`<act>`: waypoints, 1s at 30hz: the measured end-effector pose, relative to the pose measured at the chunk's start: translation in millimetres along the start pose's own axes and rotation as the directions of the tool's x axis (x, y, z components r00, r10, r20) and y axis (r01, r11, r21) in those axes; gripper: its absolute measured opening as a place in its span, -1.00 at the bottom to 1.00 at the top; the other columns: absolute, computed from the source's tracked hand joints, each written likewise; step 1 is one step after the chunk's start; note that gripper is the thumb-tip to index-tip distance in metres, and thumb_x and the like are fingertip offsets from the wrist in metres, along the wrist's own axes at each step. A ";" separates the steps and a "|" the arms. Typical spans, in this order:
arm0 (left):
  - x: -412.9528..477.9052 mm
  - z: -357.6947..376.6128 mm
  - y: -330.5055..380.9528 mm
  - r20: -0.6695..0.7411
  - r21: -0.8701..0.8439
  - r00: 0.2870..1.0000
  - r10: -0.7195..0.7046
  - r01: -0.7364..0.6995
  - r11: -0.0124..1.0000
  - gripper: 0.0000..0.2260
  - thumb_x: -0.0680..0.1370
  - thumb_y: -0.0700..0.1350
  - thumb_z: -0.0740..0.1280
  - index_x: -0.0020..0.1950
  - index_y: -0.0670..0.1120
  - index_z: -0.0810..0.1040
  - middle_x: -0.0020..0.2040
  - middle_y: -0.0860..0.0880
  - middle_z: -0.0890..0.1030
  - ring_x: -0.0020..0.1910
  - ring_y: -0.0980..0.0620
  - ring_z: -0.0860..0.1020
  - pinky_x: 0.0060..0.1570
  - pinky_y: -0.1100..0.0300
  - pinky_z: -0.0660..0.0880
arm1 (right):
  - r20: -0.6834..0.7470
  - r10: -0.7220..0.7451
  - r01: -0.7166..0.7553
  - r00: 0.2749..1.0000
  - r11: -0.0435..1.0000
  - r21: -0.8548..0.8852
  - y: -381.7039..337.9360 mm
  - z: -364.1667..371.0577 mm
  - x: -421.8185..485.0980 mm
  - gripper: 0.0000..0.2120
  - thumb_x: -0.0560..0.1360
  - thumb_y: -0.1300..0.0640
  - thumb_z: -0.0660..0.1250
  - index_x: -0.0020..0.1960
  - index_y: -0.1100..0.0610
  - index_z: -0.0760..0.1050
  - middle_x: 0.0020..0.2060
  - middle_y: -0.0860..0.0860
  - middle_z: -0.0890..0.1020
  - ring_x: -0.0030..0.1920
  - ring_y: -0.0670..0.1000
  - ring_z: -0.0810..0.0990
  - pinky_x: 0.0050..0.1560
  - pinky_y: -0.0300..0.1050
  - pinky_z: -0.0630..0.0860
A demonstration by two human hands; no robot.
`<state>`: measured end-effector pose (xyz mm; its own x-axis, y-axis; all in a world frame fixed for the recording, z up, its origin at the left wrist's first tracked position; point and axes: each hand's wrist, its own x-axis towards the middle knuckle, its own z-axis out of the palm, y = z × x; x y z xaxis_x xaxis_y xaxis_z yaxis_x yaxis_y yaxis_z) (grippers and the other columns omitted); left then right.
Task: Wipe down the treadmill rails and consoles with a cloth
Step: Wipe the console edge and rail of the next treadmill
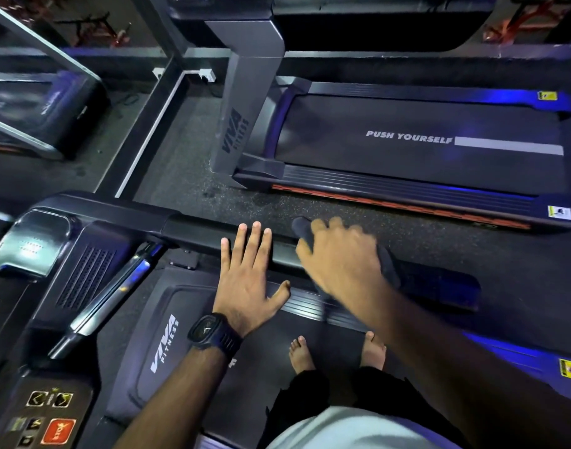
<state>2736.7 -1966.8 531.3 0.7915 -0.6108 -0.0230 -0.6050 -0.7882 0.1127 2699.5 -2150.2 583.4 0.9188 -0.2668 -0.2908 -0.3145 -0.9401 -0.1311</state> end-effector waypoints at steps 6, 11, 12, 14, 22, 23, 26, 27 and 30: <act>0.8 1.6 4.5 0.000 -0.001 1.000 -0.005 0.005 1.000 -0.15 0.43 0.25 0.17 0.62 -0.16 0.10 0.63 -0.14 0.05 0.62 -0.15 -0.08 0.53 -0.28 -0.10 | 0.082 -0.055 0.048 0.995 0.995 0.091 3.5 -7.3 14.5 -0.51 0.63 -0.22 0.02 0.36 0.04 0.45 0.20 0.12 0.60 0.15 0.23 0.60 0.03 0.07 0.50; -0.5 1.9 8.6 0.018 0.012 1.000 0.003 -0.004 1.000 -0.15 0.43 0.25 0.16 0.62 -0.15 0.08 0.64 -0.14 0.05 0.62 -0.14 -0.09 0.53 -0.28 -0.07 | 0.008 0.063 -0.064 0.998 0.997 0.048 12.4 0.4 -0.4 -0.50 0.63 -0.21 0.03 0.34 0.09 0.46 0.18 0.13 0.61 0.12 0.24 0.59 0.06 0.11 0.50; -0.6 2.1 8.4 0.017 0.011 1.000 0.004 -0.004 1.000 -0.15 0.43 0.25 0.17 0.62 -0.15 0.09 0.63 -0.14 0.05 0.62 -0.14 -0.09 0.53 -0.28 -0.06 | -0.043 0.030 -0.032 0.999 0.998 -0.046 7.7 6.8 -13.8 -0.48 0.61 -0.22 0.06 0.38 0.08 0.42 0.20 0.12 0.59 0.10 0.25 0.59 0.05 0.14 0.50; 0.0 1.9 8.9 0.010 -0.006 1.000 0.000 0.001 1.000 -0.16 0.43 0.24 0.17 0.62 -0.16 0.12 0.63 -0.13 0.07 0.62 -0.14 -0.08 0.53 -0.28 -0.06 | -0.039 -0.025 0.019 0.999 0.990 -0.136 1.3 10.3 -30.3 -0.45 0.59 -0.24 0.11 0.45 0.06 0.38 0.24 0.12 0.58 0.06 0.26 0.59 0.01 0.15 0.49; 0.1 2.3 17.9 0.012 0.002 1.000 0.010 -0.010 1.000 -0.17 0.44 0.25 0.15 0.62 -0.15 0.10 0.63 -0.12 0.07 0.62 -0.13 -0.07 0.53 -0.27 -0.08 | 0.183 0.113 -0.139 0.976 0.981 0.135 24.4 -10.9 9.1 -0.48 0.64 -0.20 -0.01 0.36 0.09 0.46 0.24 0.14 0.58 0.21 0.25 0.55 0.12 0.13 0.47; -0.1 2.3 18.5 0.011 -0.002 1.000 0.010 -0.010 1.000 -0.17 0.44 0.25 0.15 0.62 -0.15 0.11 0.63 -0.12 0.07 0.62 -0.13 -0.07 0.53 -0.27 -0.08 | 0.097 0.129 -0.137 0.987 0.987 0.082 21.8 -5.3 -2.0 -0.48 0.64 -0.21 0.01 0.39 0.08 0.42 0.24 0.13 0.56 0.19 0.26 0.54 0.11 0.16 0.47; -0.6 3.1 20.0 -0.001 -0.017 1.000 0.011 -0.011 1.000 -0.17 0.43 0.24 0.17 0.61 -0.15 0.14 0.63 -0.13 0.10 0.62 -0.13 -0.05 0.53 -0.28 -0.07 | -0.021 0.027 -0.029 0.999 0.997 -0.075 12.4 2.9 -31.2 -0.44 0.62 -0.24 0.05 0.49 0.04 0.29 0.28 0.09 0.52 0.16 0.27 0.53 0.08 0.19 0.46; -0.6 3.2 20.7 -0.005 -0.022 1.000 0.016 -0.016 1.000 -0.18 0.43 0.24 0.17 0.61 -0.16 0.16 0.62 -0.13 0.11 0.62 -0.13 -0.04 0.53 -0.28 -0.07 | -0.037 -0.040 0.037 0.999 0.997 -0.071 13.0 2.2 -28.7 -0.45 0.61 -0.24 0.06 0.50 0.02 0.29 0.28 0.08 0.52 0.16 0.26 0.54 0.07 0.17 0.47; 1.3 3.9 24.4 -0.016 -0.016 0.999 0.028 -0.028 0.999 -0.20 0.45 0.23 0.18 0.60 -0.16 0.17 0.62 -0.12 0.13 0.62 -0.13 -0.02 0.52 -0.29 -0.06 | 0.075 -0.064 0.056 0.995 0.993 0.105 24.9 -7.4 1.5 -0.53 0.63 -0.23 0.04 0.40 -0.02 0.41 0.26 0.08 0.58 0.20 0.23 0.57 0.07 0.09 0.47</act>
<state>2722.7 -1987.1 530.2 0.7754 -0.6315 -0.0037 -0.6258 -0.7692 0.1295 2694.9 -2175.5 586.7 0.9165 -0.1893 -0.3525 -0.2860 -0.9260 -0.2464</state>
